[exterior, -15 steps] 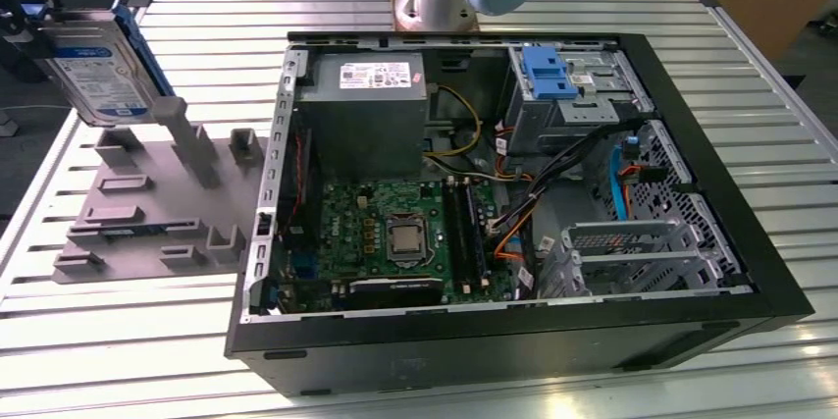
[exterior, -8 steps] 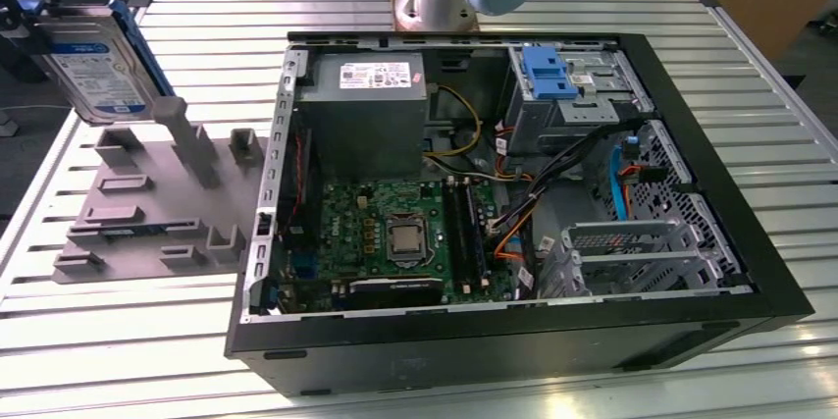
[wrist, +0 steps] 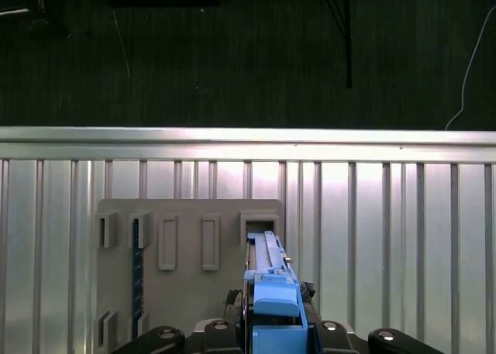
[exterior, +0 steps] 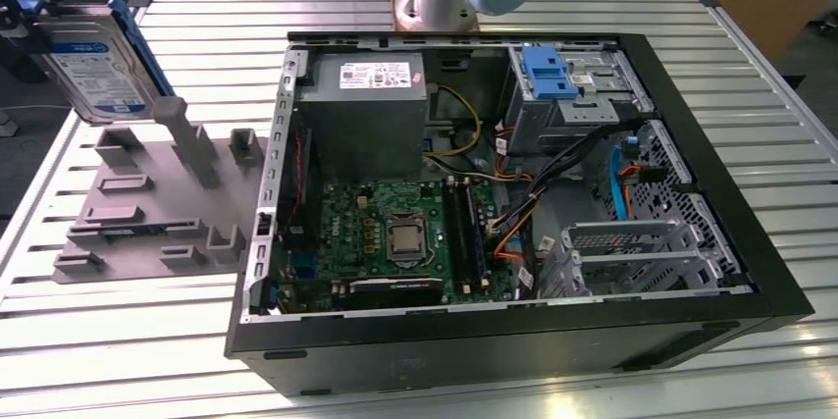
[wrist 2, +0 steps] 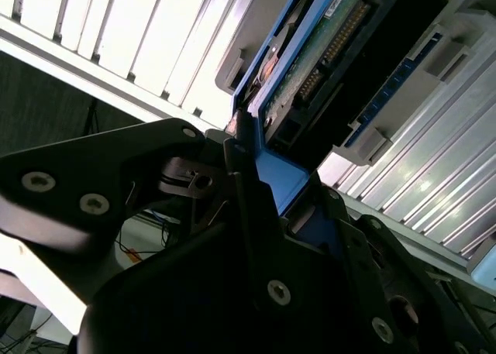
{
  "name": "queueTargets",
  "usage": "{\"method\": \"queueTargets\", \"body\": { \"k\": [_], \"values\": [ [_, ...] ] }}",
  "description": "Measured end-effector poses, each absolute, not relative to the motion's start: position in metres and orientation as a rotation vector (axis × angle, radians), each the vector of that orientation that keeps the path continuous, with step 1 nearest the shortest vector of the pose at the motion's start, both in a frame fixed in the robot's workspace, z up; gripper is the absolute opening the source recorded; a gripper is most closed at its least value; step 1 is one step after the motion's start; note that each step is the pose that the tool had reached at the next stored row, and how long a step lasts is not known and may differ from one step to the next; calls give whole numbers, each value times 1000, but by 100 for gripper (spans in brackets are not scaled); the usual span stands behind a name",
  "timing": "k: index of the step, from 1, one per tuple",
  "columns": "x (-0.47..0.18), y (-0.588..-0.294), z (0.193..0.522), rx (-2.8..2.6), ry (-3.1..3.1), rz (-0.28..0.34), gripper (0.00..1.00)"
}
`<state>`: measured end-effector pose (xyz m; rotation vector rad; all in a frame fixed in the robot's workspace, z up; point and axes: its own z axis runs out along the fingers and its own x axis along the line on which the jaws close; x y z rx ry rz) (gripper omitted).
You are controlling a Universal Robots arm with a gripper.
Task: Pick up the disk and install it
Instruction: 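Pick up the disk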
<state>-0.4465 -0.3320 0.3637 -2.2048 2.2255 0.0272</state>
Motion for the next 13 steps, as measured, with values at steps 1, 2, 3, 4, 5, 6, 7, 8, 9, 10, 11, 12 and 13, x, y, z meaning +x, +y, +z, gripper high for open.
{"method": "queueTargets", "body": {
  "k": [1, 2, 3, 4, 5, 6, 7, 8, 9, 10, 11, 12, 13],
  "values": [
    [-446, -332, 364, -2205, 2226, 27, 36],
    [-446, -332, 365, -2205, 2226, 27, 36],
    [-446, -332, 366, -2205, 2225, 27, 36],
    [-446, -332, 366, -2205, 2225, 27, 36],
    [-446, -332, 367, -2205, 2225, 27, 36],
    [-446, -332, 368, -2205, 2225, 27, 36],
    [-446, -332, 369, -2205, 2225, 27, 36],
    [-446, -332, 370, -2205, 2225, 27, 36],
    [-446, -332, 371, -2205, 2225, 27, 36],
    [-446, -332, 371, -2205, 2225, 27, 36],
    [-446, -332, 372, -2205, 2225, 27, 36],
    [-446, -332, 373, -2205, 2225, 27, 36],
    [-446, -332, 373, -2205, 2225, 27, 36]
  ]
}}
